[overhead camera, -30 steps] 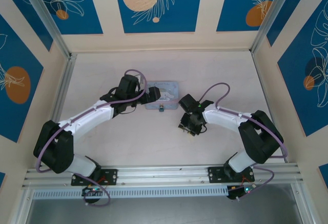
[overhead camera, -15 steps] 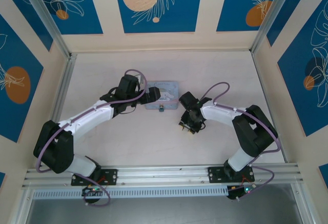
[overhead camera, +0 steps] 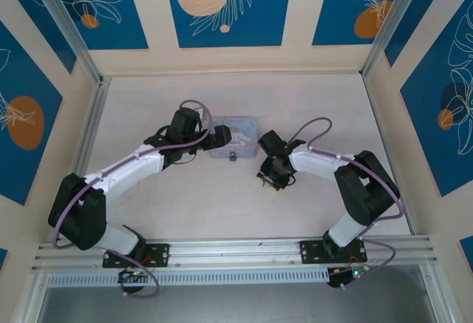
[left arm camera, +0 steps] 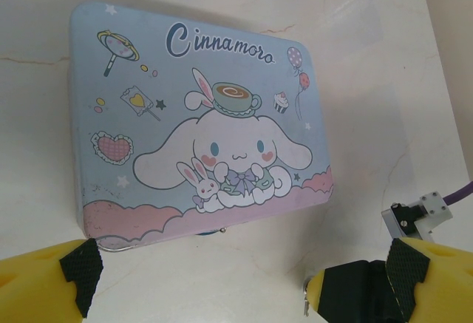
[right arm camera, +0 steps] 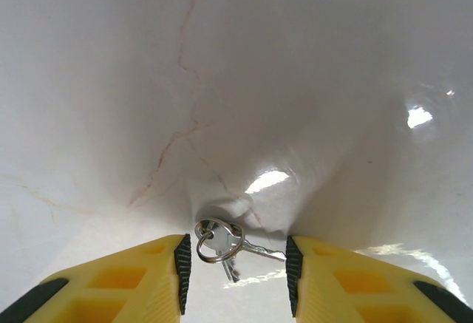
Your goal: Unlock the padlock with the key
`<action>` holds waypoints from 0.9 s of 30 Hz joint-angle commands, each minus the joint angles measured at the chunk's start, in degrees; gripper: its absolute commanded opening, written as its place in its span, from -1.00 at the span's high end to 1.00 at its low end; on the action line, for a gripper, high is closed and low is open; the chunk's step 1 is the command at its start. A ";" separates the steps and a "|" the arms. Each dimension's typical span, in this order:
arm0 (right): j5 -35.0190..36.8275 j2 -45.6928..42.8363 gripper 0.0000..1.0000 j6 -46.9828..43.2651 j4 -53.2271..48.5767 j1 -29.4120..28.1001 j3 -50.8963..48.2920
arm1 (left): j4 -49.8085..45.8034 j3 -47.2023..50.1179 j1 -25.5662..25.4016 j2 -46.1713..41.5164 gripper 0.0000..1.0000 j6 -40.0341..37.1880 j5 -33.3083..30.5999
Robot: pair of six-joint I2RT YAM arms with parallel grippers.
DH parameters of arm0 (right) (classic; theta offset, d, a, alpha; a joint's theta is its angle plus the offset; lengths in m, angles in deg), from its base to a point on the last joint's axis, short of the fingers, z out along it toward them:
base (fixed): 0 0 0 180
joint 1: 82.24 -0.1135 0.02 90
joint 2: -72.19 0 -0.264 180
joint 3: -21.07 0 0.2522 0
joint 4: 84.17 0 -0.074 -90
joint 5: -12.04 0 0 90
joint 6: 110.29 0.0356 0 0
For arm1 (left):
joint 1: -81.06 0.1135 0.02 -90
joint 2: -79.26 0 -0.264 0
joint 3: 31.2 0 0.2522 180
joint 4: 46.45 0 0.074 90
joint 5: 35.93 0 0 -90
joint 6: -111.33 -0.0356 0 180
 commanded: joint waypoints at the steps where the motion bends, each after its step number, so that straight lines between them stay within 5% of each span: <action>1: 1.39 -1.91 0.12 2.42 -0.22 0.20 -0.12 | 1.17 -1.65 0.43 -0.12 -1.00 -0.20 1.24; 14: 0.43 0.13 -0.07 7.48 -0.28 0.43 0.71 | 1.93 -1.37 0.47 0.54 -1.00 -0.02 1.50; 27: -1.79 2.93 0.19 8.97 1.32 2.13 0.85 | 2.15 -1.34 0.43 0.98 -1.00 -0.01 1.50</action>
